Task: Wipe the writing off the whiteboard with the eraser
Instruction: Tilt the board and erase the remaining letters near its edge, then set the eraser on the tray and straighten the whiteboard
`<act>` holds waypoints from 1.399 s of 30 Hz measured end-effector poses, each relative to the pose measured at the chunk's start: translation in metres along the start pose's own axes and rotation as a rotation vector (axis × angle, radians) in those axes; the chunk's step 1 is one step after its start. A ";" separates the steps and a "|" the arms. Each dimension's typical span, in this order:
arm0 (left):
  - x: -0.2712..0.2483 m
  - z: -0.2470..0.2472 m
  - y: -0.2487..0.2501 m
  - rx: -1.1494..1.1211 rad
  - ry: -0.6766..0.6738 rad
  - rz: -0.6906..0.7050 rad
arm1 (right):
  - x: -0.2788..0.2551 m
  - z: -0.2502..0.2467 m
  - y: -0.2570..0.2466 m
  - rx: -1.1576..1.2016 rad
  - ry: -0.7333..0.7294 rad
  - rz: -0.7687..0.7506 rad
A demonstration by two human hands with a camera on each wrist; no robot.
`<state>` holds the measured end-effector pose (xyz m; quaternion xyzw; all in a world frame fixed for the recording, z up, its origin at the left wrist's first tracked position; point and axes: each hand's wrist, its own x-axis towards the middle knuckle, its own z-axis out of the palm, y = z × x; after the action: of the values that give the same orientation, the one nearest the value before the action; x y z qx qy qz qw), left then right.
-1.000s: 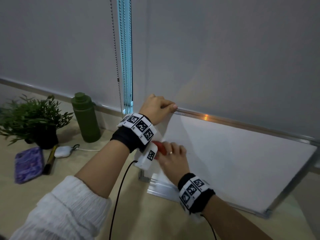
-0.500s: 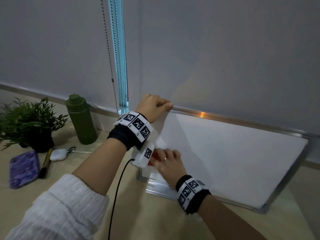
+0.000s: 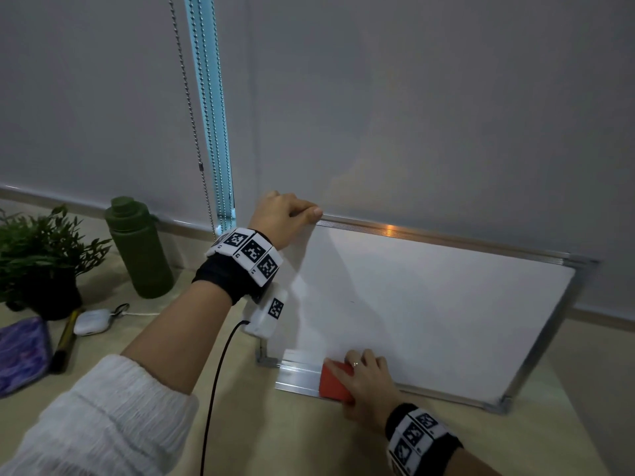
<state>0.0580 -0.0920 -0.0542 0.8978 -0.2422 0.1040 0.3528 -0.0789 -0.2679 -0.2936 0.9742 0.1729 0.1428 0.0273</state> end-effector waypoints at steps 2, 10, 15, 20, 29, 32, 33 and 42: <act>0.000 0.001 0.000 -0.001 0.007 0.007 | -0.008 -0.002 0.005 0.069 0.001 0.037; 0.001 0.002 -0.001 0.000 0.022 0.011 | -0.003 -0.010 0.003 0.237 -0.089 -0.026; -0.003 0.001 -0.001 0.008 0.032 0.014 | -0.002 -0.003 -0.001 0.145 -0.078 -0.121; -0.005 0.001 0.000 0.007 0.038 0.017 | -0.011 -0.010 -0.007 0.047 0.036 0.017; -0.010 0.015 -0.008 0.011 0.217 0.129 | -0.015 -0.078 0.070 0.295 0.759 0.901; -0.015 0.023 -0.009 -0.167 0.384 0.023 | -0.023 -0.107 0.108 0.445 0.990 1.249; -0.017 0.025 -0.008 -0.279 0.444 -0.023 | -0.027 -0.114 0.120 0.481 1.031 1.346; -0.038 0.031 -0.054 -0.807 0.376 -0.284 | -0.074 -0.110 0.197 0.788 0.653 1.309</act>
<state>0.0531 -0.0650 -0.1223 0.6786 -0.0697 0.1129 0.7225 -0.1120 -0.4781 -0.1878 0.7256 -0.3924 0.3342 -0.4558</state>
